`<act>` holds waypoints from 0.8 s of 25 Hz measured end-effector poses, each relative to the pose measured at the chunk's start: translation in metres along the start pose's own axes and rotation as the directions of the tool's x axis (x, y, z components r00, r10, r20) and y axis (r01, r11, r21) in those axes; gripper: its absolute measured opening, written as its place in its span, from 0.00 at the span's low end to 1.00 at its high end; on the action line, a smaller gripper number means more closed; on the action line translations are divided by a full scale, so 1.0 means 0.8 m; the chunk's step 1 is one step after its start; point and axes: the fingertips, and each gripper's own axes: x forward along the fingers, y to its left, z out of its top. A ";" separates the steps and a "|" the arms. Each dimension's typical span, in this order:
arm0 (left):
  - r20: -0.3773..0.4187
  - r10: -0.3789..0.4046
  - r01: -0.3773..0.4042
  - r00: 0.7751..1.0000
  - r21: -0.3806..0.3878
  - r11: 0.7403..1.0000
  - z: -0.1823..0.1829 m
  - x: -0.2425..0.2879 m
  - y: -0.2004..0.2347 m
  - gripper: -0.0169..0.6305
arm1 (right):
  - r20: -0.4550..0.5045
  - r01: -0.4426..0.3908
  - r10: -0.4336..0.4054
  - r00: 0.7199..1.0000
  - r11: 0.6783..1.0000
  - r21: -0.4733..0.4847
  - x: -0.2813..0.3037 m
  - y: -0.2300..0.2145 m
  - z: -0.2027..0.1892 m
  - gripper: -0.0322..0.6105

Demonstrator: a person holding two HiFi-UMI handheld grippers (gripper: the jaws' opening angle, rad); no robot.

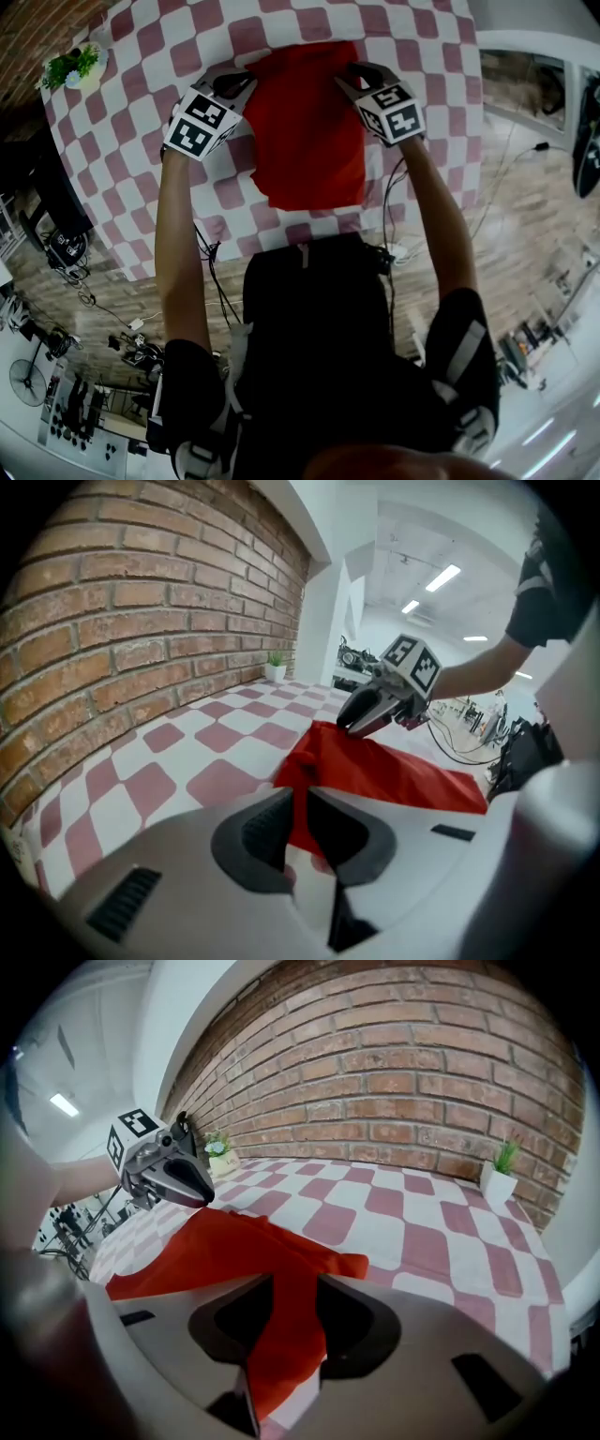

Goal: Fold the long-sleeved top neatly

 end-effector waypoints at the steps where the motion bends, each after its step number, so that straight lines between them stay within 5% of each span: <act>1: 0.014 -0.013 0.013 1.000 -0.004 1.000 0.006 0.000 -0.003 0.07 | 0.001 0.000 0.000 1.000 1.000 -0.024 -0.001 -0.002 0.003 0.26; 6: -0.059 -0.058 0.060 0.997 0.039 0.997 0.007 0.017 0.005 0.19 | -0.077 -0.053 0.039 0.996 0.978 -0.202 0.002 -0.014 0.024 0.26; 12: -0.109 -0.093 0.104 0.990 0.093 0.990 0.025 0.003 0.008 0.29 | -0.248 -0.224 0.127 0.960 0.882 -0.414 0.013 -0.014 0.036 0.32; 17: -0.188 -0.063 0.096 0.980 0.173 0.980 0.026 0.030 -0.006 0.36 | -0.342 -0.278 0.114 0.933 0.831 -0.482 0.026 -0.030 0.033 0.39; 20: -0.282 -0.066 0.108 0.957 0.137 0.985 -0.009 0.055 0.000 0.38 | -0.392 -0.313 0.124 0.911 0.828 -0.466 0.034 -0.038 0.022 0.40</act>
